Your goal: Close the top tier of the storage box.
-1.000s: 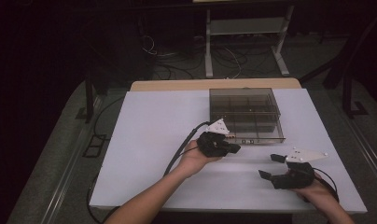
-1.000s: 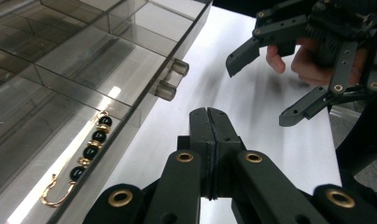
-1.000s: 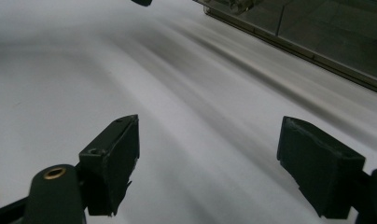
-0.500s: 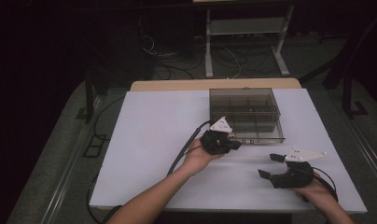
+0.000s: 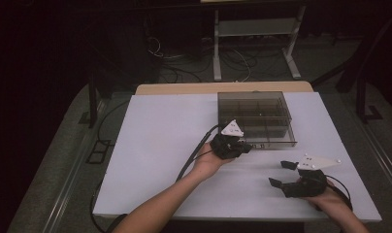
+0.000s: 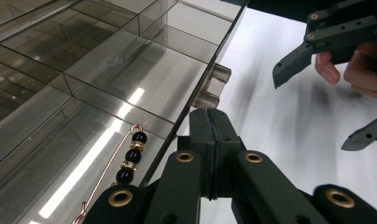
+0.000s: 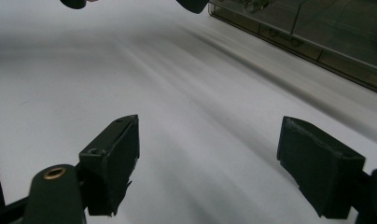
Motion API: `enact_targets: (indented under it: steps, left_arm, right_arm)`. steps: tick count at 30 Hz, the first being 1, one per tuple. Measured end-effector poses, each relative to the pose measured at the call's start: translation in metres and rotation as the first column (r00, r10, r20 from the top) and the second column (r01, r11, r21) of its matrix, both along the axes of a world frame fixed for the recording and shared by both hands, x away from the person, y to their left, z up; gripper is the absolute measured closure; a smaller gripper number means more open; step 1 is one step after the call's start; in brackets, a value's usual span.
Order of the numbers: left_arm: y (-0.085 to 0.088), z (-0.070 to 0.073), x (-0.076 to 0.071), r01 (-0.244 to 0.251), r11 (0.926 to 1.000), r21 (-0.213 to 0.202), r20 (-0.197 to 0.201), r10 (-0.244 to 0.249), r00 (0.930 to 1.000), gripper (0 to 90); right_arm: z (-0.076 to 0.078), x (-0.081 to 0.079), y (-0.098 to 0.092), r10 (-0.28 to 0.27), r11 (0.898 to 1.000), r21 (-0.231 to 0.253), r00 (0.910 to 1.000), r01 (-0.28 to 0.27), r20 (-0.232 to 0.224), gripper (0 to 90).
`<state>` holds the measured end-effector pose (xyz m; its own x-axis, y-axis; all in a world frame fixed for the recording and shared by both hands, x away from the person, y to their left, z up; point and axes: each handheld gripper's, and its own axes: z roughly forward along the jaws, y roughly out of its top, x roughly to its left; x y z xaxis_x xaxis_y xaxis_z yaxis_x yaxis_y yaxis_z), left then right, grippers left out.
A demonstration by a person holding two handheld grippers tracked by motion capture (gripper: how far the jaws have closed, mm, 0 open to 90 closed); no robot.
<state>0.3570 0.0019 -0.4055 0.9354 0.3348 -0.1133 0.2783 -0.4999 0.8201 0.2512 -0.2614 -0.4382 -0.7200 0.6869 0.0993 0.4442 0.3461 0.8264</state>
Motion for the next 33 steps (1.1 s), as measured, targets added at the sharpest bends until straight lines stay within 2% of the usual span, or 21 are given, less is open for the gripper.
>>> enact_targets:
  steps: [33]
  left_arm:
    - [-0.004, 0.001, 0.017, -0.039, 0.9992, -0.012, 0.01, 0.039, 0.9992, 89.0]
  right_arm:
    - [-0.001, 0.002, 0.001, 0.0, 1.0, -0.002, 1.0, 0.0, -0.008, 20.5]
